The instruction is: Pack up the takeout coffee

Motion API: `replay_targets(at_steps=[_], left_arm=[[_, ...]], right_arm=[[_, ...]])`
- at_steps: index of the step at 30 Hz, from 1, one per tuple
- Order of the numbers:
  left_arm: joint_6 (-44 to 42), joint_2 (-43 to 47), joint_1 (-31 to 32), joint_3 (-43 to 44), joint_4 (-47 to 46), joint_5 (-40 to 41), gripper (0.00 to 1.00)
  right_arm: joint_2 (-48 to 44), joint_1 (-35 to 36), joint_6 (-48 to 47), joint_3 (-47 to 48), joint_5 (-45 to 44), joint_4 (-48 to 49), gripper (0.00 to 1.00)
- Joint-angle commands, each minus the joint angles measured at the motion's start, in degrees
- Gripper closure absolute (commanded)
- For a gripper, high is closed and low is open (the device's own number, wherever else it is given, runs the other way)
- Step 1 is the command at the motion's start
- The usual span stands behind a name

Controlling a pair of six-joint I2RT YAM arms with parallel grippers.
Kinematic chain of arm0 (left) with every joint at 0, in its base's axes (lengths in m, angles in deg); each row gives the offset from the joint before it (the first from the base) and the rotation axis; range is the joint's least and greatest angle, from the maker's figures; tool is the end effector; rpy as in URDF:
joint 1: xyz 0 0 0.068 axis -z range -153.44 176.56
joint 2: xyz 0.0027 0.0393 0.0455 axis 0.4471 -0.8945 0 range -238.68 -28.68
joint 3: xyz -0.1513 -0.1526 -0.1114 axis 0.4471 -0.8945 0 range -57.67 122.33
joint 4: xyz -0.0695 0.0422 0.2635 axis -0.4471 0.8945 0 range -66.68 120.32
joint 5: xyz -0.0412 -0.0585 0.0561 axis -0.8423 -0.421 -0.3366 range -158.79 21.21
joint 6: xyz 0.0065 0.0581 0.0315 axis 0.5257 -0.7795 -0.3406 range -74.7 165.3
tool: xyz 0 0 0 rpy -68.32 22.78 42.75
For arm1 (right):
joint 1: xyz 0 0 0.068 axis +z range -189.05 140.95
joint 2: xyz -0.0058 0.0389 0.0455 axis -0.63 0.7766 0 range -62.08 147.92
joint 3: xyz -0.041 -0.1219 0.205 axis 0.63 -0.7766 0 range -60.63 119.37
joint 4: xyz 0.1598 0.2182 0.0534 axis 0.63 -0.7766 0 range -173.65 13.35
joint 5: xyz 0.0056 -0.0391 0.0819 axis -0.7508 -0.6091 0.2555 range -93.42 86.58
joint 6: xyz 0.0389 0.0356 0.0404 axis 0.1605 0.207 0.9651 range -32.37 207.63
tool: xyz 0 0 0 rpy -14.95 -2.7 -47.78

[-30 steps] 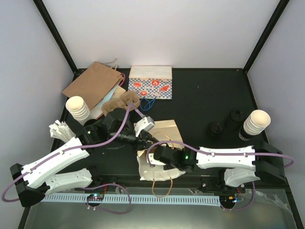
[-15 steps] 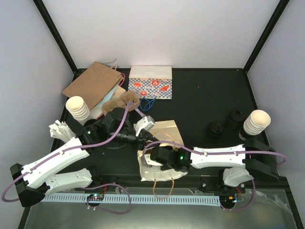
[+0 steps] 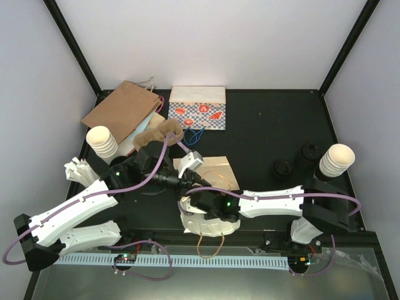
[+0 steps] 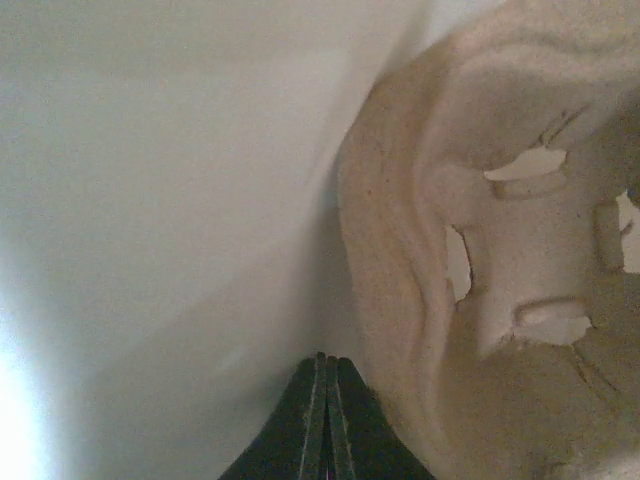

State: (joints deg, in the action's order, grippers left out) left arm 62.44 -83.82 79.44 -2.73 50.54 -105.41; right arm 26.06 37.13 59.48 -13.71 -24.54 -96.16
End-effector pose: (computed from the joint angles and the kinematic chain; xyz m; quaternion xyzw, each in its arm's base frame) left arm 0.1265 -0.2190 0.3093 0.4042 0.7221 -0.5028 0.2499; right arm 0.0920 0.2944 0.1117 -0.7228 0.6200 -0.0609 0.2990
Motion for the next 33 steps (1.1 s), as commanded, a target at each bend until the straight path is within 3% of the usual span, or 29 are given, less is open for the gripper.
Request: replay_targets(at_steps=[1,11,21,33], left_arm=[[1.0,0.4,0.6,-0.9,-2.2,-7.1,0.99],[1.9,0.0,1.2,-2.0,-3.7,-11.5,0.98],[-2.1,-1.6,1.2,-0.5,2.4,-1.8,0.98],[-6.1,-1.8,1.2,-1.1,8.5,1.5,0.98]], right_arm=[[1.0,-2.2,1.2,2.3,-0.6,2.7,0.99],[3.3,-5.7,4.0,5.2,1.0,0.7,0.99],[-2.5,-3.4,-0.9,-0.1,3.7,-1.2,0.99],[-8.6,0.5,3.4,-1.0,5.3,-9.0,0.99]])
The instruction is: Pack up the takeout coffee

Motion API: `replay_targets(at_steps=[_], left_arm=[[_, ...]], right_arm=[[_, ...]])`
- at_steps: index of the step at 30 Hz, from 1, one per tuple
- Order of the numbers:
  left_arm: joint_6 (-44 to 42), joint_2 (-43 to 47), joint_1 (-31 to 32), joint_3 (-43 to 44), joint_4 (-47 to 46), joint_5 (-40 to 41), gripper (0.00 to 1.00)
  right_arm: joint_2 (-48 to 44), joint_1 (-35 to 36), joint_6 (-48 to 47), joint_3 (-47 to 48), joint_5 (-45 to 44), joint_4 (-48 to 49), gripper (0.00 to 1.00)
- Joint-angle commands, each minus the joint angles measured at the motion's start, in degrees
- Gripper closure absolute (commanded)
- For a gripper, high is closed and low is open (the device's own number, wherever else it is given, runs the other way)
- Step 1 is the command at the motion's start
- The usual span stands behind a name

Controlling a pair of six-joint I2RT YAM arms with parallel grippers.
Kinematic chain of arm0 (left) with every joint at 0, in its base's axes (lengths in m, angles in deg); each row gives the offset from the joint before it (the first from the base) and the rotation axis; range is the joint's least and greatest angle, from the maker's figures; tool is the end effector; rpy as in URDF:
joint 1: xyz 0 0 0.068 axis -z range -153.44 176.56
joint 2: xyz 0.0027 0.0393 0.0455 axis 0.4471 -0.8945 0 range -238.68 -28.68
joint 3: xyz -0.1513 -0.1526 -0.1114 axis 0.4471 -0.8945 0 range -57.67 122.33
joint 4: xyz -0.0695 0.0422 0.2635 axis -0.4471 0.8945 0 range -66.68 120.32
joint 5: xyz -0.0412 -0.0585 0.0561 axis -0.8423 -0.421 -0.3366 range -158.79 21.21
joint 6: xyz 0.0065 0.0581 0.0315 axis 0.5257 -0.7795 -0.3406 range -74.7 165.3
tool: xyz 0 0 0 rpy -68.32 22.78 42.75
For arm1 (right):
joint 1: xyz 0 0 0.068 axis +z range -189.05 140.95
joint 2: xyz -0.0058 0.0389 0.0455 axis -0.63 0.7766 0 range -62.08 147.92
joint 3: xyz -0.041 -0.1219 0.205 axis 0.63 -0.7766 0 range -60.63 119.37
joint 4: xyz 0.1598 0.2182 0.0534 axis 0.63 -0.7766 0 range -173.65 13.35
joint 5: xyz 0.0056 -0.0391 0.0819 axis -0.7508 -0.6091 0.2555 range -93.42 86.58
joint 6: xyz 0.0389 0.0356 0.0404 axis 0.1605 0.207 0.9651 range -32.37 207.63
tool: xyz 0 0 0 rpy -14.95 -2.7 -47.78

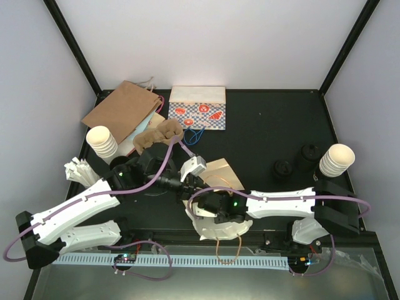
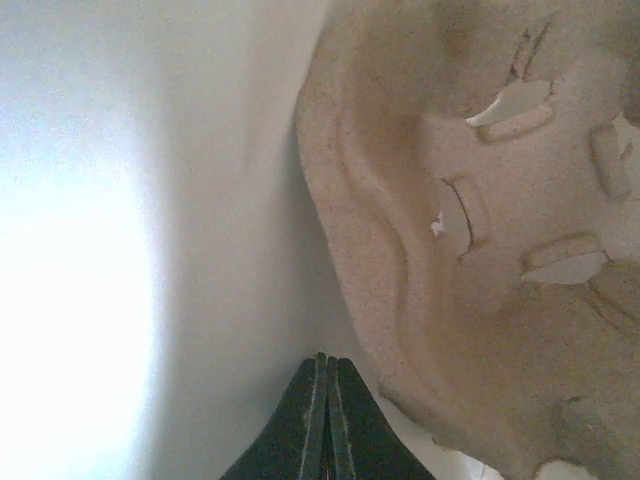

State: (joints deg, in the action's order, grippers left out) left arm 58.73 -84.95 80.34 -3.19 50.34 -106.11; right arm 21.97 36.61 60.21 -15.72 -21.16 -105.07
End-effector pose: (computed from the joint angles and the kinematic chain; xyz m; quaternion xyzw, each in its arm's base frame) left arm 0.1247 -0.2242 0.3024 0.4341 0.7094 -0.4963 0.2492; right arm 0.0857 0.2701 0.1119 -0.7402 0.6263 -0.0595 0.2373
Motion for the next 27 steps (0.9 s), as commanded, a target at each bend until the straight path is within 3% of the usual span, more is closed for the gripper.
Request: replay_targets(at_steps=[1,27], left_arm=[[-2.4,-0.5,0.3,-0.7,8.8,2.2,0.98],[-2.6,1.2,0.3,-0.6,10.1,3.1,0.99]], right_arm=[[-4.9,1.4,2.9,1.0,2.0,-0.4,0.99],[-12.3,3.1,2.3,1.1,2.3,-5.2,0.98]])
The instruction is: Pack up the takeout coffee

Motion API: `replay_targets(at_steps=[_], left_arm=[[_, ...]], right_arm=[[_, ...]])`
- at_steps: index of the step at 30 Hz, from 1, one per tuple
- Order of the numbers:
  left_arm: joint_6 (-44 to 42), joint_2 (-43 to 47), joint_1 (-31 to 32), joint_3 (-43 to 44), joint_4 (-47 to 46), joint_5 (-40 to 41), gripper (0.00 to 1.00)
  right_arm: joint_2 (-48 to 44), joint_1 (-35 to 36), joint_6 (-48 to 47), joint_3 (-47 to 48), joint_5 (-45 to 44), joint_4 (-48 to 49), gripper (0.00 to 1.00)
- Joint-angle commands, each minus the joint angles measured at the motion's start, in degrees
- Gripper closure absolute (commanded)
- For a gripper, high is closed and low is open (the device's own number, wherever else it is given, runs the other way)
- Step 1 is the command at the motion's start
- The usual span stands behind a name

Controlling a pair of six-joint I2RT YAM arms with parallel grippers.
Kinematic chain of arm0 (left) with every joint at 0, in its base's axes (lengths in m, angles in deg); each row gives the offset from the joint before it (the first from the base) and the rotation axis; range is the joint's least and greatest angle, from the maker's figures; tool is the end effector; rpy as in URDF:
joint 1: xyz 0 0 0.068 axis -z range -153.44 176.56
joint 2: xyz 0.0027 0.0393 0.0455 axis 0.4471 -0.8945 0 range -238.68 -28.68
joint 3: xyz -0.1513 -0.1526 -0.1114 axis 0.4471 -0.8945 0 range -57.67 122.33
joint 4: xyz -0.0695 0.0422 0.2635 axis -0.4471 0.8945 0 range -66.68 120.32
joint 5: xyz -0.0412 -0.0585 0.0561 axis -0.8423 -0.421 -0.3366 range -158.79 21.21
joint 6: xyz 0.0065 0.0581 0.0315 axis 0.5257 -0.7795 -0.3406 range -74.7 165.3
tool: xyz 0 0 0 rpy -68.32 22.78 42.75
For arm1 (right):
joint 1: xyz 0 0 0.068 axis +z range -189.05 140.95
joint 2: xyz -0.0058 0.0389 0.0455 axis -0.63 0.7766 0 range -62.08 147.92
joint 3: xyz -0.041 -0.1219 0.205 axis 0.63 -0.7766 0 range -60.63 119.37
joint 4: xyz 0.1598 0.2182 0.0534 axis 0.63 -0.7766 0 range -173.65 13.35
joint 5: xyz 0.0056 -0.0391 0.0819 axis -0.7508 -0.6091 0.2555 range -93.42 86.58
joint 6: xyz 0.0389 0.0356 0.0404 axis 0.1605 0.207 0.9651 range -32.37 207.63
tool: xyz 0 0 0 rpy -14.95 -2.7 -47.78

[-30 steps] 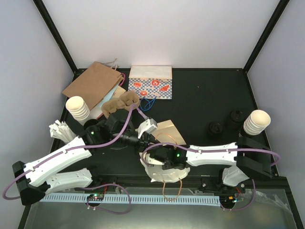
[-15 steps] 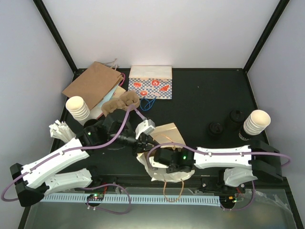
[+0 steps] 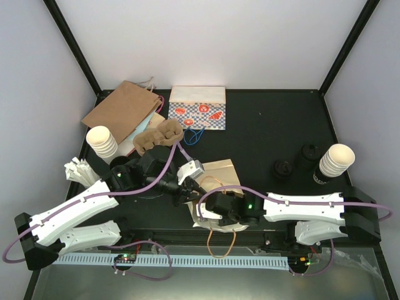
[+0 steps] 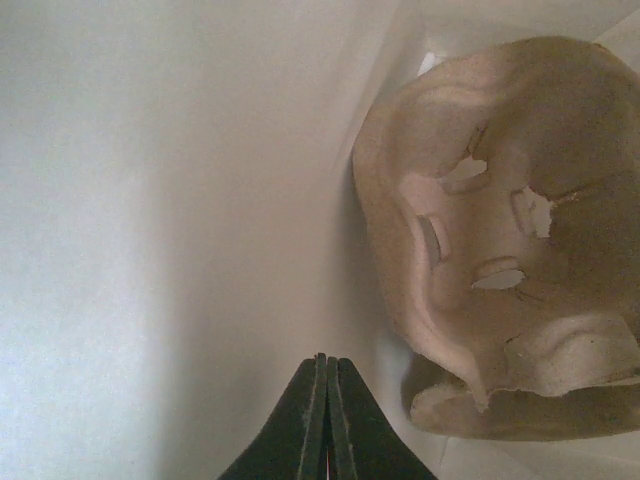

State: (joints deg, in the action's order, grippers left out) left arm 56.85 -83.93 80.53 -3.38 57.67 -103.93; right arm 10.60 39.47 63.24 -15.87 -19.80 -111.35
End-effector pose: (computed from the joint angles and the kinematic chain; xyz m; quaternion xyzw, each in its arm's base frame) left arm 0.1193 -0.2154 0.2920 0.4356 0.7393 -0.4624 0.2232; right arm 0.0676 0.2578 0.1557 -0.7311 0.6256 -0.0167 0.2716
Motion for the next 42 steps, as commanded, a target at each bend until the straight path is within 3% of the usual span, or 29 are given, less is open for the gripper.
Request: replay_targets(at_steps=[1,20,32,42], left_arm=[[-0.6,0.3,0.1,-0.4,2.6,0.9,0.99],[-0.4,0.2,0.1,-0.4,1.8,0.3,0.98],[-0.3,0.4,0.1,-0.7,1.1,-0.8,0.99],[-0.7,0.7,0.1,-1.5,0.5,-0.5,0.98]], right_arm=[[-1.0,0.3,-1.0,1.4,1.2,1.0,0.97],[-5.4,0.3,-2.4,0.6,4.0,2.0,0.94],[-4.6,0.3,-3.4,0.5,2.2,4.3,0.93],[-2.3,0.9,-5.9,0.3,7.1,3.4,0.92]])
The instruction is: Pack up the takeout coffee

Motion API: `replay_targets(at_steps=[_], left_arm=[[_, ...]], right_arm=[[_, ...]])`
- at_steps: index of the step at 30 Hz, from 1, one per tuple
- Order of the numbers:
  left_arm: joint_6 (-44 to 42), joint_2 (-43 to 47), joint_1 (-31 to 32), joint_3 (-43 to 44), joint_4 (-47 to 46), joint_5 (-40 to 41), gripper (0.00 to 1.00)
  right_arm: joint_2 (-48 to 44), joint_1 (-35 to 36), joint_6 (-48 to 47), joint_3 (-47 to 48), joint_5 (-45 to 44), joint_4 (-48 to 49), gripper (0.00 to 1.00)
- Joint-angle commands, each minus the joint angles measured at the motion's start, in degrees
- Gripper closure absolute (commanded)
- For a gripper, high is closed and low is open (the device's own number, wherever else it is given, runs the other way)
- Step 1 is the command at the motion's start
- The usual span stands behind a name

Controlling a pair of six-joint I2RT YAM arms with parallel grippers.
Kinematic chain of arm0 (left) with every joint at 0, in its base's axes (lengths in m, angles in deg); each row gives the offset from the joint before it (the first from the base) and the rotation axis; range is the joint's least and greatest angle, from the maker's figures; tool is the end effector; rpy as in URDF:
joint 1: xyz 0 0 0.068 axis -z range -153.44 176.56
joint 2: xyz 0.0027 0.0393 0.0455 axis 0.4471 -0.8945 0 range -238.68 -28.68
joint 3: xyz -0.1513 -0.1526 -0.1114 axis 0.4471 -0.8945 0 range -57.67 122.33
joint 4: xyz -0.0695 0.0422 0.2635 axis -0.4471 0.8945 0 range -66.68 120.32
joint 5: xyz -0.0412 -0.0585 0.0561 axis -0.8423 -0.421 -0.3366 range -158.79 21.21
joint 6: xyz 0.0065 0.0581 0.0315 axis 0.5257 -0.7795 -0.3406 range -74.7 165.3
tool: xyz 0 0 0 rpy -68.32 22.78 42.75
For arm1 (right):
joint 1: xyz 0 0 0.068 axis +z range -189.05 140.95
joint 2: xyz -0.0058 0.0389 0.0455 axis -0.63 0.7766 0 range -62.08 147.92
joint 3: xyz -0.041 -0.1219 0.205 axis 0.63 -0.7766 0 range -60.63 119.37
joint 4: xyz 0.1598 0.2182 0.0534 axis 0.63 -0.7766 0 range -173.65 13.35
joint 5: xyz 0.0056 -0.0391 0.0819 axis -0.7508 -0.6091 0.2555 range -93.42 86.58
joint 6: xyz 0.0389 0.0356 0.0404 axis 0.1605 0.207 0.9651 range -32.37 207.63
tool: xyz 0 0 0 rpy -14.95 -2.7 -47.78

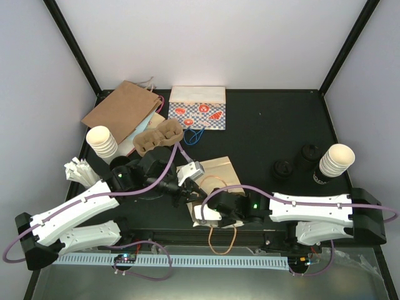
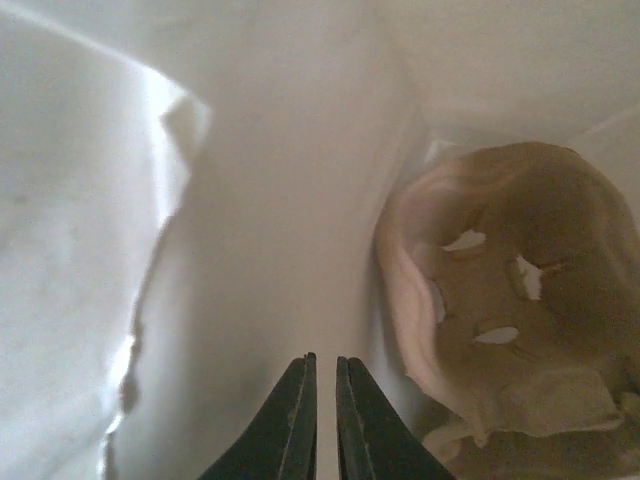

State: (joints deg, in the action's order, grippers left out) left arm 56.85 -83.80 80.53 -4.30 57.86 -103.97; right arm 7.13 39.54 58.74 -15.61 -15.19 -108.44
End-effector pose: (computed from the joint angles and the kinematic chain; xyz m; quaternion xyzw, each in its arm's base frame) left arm 0.1188 -0.2147 0.2865 0.4349 0.7435 -0.4597 0.2163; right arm 0.0640 0.2622 0.1745 -0.7493 0.5868 0.0333 0.3052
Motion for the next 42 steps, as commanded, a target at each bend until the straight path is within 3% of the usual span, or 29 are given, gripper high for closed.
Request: replay_targets(at_steps=[1,12,28,42], left_arm=[[-0.7,0.7,0.0,-0.7,0.2,-0.2,0.99],[-1.3,2.7,0.1,-3.6,-1.6,-1.4,0.98],[-0.8,4.2,0.1,-6.7,-3.7,-4.7,0.98],[1.2,4.3,0.1,-6.8,-7.0,-5.6,0.98]], right_arm=[[1.6,1.4,-1.4,-0.2,2.4,0.6,0.92],[5.3,6.0,0.9,-1.9,0.1,0.8,0.91],[1.2,5.9,4.1,-4.2,-9.7,6.2,0.91],[4.9,2.7,-2.1,-3.8,-10.7,13.4,0.84]])
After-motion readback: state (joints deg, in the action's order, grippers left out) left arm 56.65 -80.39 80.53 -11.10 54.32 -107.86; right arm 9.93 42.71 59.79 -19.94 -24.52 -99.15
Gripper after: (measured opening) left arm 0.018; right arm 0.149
